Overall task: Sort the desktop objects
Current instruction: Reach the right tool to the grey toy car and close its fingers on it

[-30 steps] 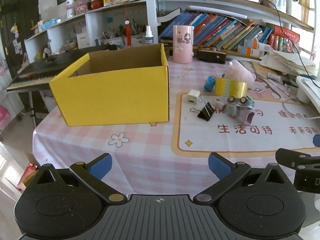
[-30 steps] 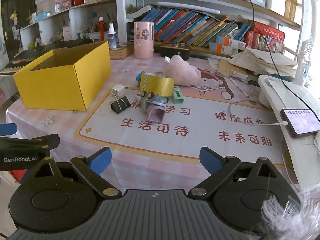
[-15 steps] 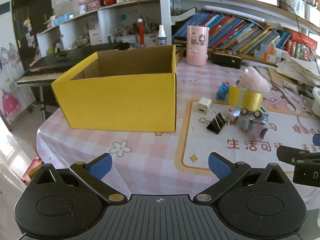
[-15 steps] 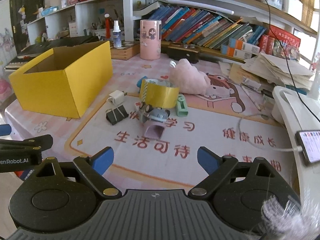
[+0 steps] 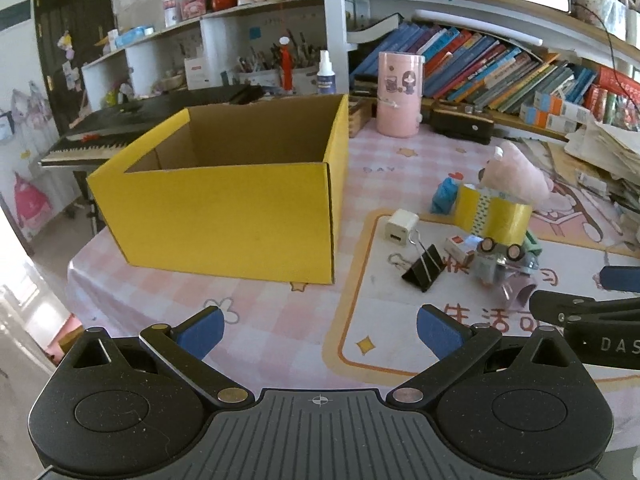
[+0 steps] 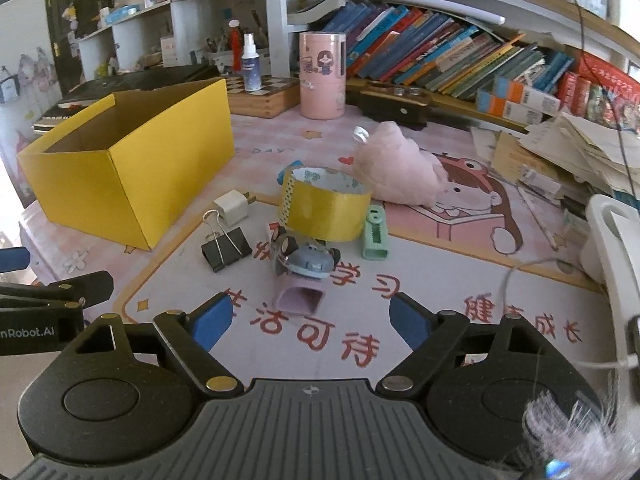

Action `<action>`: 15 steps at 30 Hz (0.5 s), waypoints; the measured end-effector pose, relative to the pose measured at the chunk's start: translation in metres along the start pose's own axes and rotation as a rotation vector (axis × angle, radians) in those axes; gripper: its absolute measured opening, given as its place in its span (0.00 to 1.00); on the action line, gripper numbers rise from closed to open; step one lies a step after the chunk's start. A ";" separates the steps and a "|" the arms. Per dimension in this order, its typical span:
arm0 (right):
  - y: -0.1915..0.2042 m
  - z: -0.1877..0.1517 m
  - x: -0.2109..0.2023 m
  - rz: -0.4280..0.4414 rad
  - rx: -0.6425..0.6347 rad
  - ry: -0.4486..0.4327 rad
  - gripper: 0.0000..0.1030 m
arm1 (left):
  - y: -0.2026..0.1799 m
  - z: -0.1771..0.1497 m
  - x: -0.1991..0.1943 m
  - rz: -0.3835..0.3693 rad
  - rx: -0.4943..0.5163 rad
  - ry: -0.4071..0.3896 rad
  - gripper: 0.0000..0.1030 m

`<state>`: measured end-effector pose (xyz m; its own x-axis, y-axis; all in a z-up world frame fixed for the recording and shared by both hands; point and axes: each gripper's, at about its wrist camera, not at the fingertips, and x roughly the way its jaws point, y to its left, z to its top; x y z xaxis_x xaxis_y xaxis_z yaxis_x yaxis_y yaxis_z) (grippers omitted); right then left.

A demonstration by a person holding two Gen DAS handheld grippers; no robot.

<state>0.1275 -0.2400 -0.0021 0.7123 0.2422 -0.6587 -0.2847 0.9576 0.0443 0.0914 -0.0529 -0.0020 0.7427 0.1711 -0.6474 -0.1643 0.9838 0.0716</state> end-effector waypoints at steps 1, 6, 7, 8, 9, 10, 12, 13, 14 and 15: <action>-0.001 0.001 0.002 0.010 -0.003 0.001 0.83 | 0.000 0.000 0.000 0.009 -0.003 0.000 1.00; -0.001 0.009 0.017 0.057 -0.024 0.014 0.83 | 0.001 0.002 0.001 0.058 -0.028 0.005 1.00; -0.001 0.011 0.019 0.065 -0.027 0.018 0.83 | 0.001 0.002 0.000 0.066 -0.031 0.006 1.00; -0.001 0.012 0.022 0.075 -0.031 0.023 0.83 | 0.002 0.002 0.000 0.077 -0.036 0.007 1.00; 0.000 0.013 0.026 0.083 -0.036 0.029 0.83 | 0.003 0.003 0.001 0.082 -0.041 0.007 1.00; 0.001 0.015 0.029 0.086 -0.041 0.032 0.83 | 0.003 0.003 0.001 0.088 -0.045 0.009 1.00; 0.002 0.017 0.036 0.080 -0.050 0.041 0.83 | 0.002 0.003 0.002 0.093 -0.052 0.014 1.00; 0.001 0.017 0.039 0.075 -0.049 0.045 0.83 | 0.001 0.004 0.003 0.093 -0.052 0.017 1.00; 0.000 0.019 0.043 0.071 -0.043 0.051 0.83 | 0.001 0.004 0.004 0.092 -0.051 0.020 1.00; -0.002 0.020 0.047 0.069 -0.034 0.057 0.83 | -0.001 0.004 0.006 0.090 -0.049 0.024 1.00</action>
<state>0.1743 -0.2271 -0.0182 0.6529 0.2976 -0.6965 -0.3545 0.9327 0.0662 0.0982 -0.0524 -0.0026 0.7077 0.2571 -0.6580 -0.2616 0.9606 0.0939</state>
